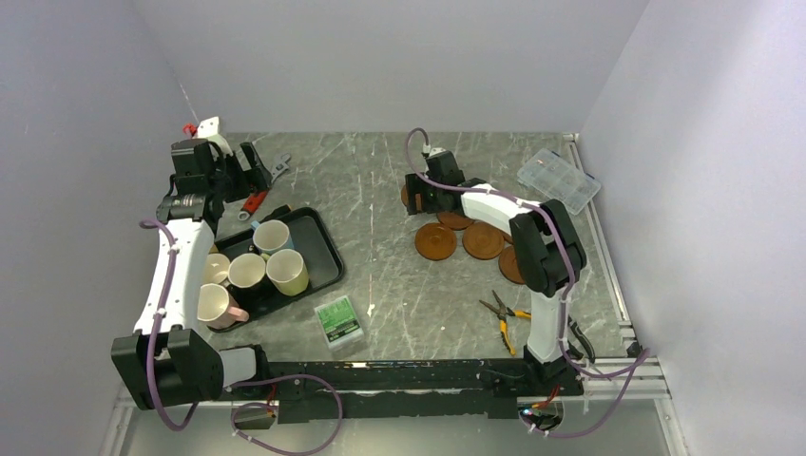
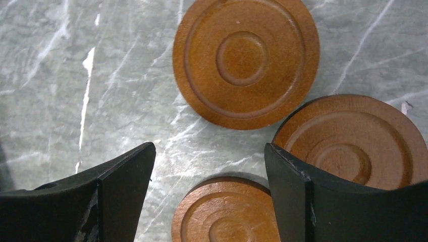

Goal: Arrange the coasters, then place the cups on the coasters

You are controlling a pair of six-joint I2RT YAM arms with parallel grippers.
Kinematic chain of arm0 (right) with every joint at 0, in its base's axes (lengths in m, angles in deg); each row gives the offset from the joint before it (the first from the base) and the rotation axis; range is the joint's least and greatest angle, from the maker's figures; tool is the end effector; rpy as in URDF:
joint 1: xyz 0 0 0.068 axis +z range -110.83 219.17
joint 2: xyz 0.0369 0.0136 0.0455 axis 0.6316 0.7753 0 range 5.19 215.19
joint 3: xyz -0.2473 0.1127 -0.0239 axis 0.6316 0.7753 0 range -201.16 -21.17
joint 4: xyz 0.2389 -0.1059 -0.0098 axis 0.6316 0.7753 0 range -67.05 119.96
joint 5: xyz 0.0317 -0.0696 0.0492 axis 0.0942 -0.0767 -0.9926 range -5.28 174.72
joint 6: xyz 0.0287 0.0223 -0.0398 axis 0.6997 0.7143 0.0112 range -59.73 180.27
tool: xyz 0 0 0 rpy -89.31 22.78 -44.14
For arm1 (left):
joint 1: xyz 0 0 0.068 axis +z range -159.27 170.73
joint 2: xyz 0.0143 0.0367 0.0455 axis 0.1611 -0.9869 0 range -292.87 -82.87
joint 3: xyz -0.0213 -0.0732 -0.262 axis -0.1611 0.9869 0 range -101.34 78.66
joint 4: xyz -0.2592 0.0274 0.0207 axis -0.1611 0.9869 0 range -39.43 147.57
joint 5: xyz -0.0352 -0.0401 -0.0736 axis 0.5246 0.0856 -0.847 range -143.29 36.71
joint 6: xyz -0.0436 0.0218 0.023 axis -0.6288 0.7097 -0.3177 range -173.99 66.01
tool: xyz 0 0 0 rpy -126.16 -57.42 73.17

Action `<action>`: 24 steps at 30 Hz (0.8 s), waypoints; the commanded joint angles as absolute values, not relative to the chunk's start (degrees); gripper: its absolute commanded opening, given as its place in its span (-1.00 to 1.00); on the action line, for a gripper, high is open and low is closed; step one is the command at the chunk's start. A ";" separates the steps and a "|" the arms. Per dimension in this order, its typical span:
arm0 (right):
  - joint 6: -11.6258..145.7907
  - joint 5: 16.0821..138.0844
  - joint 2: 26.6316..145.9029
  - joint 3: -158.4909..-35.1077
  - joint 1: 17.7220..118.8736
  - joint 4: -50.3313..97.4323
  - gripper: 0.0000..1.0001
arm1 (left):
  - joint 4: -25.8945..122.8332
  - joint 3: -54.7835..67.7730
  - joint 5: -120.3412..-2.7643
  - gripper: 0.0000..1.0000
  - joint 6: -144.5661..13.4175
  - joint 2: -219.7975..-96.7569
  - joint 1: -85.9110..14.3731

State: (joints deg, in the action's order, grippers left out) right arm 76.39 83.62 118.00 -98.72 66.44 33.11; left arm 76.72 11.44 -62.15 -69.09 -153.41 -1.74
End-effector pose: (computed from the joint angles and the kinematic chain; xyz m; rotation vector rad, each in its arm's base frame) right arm 0.3855 0.1994 0.1863 -0.2424 2.3853 0.3849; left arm 0.2735 0.0307 0.3545 -0.3166 2.0630 -0.2413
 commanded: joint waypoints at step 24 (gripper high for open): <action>84.31 97.02 128.31 -110.17 66.15 38.77 0.54 | 76.77 8.61 -65.26 0.87 -69.19 -153.62 -1.51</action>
State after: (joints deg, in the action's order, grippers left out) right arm 82.79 91.05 126.44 -106.48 66.28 35.86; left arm 77.64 11.14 -64.03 -69.22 -153.92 -1.74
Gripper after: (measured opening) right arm 0.757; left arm 0.935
